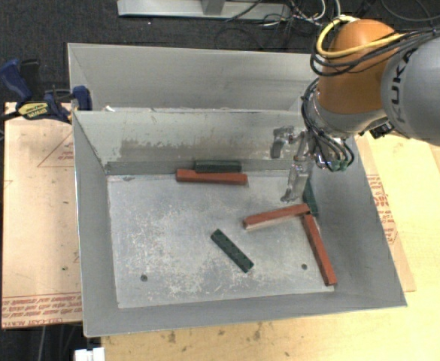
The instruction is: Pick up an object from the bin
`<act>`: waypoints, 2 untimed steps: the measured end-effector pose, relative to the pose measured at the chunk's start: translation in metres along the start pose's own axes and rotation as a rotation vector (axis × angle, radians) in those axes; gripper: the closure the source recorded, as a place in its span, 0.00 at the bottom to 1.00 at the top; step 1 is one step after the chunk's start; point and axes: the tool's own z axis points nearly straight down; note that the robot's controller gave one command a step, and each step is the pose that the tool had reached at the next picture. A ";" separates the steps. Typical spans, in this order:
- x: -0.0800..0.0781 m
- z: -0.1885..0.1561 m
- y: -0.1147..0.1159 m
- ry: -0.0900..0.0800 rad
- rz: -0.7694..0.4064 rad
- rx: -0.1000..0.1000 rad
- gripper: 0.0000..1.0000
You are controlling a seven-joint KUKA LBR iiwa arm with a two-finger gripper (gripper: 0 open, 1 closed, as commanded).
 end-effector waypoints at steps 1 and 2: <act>0.000 0.000 0.000 0.000 0.000 0.000 0.00; 0.000 0.000 0.000 -0.001 -0.001 0.000 0.00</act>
Offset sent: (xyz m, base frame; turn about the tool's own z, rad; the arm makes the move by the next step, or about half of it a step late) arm -0.0267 -0.0381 -0.0953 -0.2920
